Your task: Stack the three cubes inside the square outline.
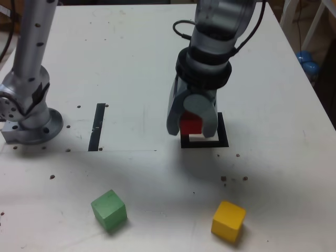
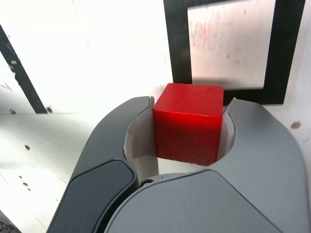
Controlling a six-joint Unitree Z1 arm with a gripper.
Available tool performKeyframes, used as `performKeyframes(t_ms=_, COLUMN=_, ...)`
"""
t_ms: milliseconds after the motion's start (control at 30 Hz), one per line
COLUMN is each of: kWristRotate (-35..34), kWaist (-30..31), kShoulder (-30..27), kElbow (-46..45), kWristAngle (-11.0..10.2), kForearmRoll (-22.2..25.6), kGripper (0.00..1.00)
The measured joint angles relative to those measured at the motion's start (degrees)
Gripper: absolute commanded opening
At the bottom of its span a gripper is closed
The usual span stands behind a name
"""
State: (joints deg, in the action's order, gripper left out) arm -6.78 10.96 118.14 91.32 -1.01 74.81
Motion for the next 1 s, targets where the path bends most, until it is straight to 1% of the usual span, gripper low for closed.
performKeyframes(t_ms=167, kWristRotate=1.95, kWaist=-2.42, kShoulder=0.35, kElbow=0.62, kWristAngle=0.01, kForearmRoll=0.01, kGripper=0.30)
performKeyframes(t_ms=433, kWristRotate=3.77, kWaist=-4.27, kShoulder=3.00, kElbow=1.61, kWristAngle=0.61, kForearmRoll=-0.12, kGripper=0.30)
performKeyframes(t_ms=933, kWristRotate=4.75, kWaist=-4.62, kShoulder=5.89, kElbow=2.56, kWristAngle=1.96, kForearmRoll=-1.72, kGripper=0.30)
performKeyframes(t_ms=1000, kWristRotate=4.81, kWaist=-4.81, kShoulder=6.12, kElbow=2.56, kWristAngle=1.99, kForearmRoll=-1.91, kGripper=0.33)
